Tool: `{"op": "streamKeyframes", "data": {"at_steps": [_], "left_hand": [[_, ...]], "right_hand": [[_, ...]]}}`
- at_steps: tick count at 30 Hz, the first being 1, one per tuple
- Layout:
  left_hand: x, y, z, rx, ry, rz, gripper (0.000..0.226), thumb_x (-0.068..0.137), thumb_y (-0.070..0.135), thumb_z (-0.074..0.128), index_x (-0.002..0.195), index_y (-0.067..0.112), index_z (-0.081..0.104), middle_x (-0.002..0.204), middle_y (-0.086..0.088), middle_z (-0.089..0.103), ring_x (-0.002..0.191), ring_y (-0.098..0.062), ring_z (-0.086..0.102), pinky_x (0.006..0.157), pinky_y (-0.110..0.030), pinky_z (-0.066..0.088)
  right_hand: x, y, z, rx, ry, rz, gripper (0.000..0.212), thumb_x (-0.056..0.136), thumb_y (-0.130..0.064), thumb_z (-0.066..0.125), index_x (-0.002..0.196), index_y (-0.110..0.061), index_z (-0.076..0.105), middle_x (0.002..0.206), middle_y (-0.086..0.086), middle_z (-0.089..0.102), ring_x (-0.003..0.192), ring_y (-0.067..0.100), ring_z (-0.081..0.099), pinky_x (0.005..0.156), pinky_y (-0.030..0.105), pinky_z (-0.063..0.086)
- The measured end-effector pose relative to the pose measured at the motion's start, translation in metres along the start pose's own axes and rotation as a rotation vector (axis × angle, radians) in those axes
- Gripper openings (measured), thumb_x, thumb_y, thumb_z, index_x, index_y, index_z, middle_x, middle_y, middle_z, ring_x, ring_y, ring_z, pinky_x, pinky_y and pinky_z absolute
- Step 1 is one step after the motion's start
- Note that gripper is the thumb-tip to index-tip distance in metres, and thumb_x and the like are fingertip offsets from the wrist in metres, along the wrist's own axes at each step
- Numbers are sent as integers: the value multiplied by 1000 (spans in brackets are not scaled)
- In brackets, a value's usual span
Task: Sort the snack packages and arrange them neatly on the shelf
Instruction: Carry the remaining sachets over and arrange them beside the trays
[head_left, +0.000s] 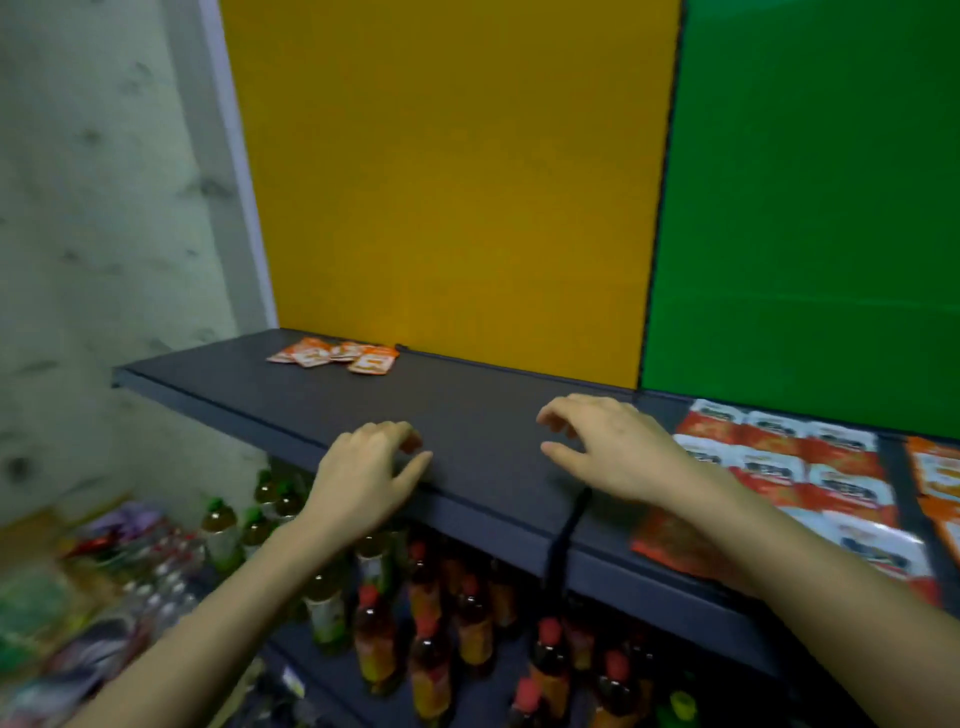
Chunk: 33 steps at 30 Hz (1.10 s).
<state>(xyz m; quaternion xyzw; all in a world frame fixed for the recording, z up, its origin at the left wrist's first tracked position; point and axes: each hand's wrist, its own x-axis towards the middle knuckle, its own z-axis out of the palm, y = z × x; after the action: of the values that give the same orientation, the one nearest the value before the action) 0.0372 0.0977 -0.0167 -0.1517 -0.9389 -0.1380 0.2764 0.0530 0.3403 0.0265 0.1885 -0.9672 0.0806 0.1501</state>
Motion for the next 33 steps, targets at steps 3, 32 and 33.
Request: {"op": "streamKeyframes", "data": {"at_steps": [3,32,33], "left_hand": [[-10,-59,-18,33,3,4,27,91,39,52,101,16,63,102,0,67,100,-22,59,82,-35,44],[189,-380,48,-24,-160,-261,42,92,46,48,108,8,55,115,-11,60,107,-26,53,82,-38,46],[199,-386,55,-28,-187,-283,48,91,50,45,109,7,55,117,-12,59,109,-27,51,83,-39,45]], "right_hand": [[39,-55,25,39,-4,-5,37,94,-41,47,128,-26,48,126,-6,55,115,16,53,93,37,45],[400,-130,171,93,-194,578,67,88,-62,44,123,-5,54,128,14,56,110,30,55,75,30,38],[405,-131,175,69,-195,588,70,86,-64,45,124,-6,53,128,13,56,112,29,55,77,31,39]]}}
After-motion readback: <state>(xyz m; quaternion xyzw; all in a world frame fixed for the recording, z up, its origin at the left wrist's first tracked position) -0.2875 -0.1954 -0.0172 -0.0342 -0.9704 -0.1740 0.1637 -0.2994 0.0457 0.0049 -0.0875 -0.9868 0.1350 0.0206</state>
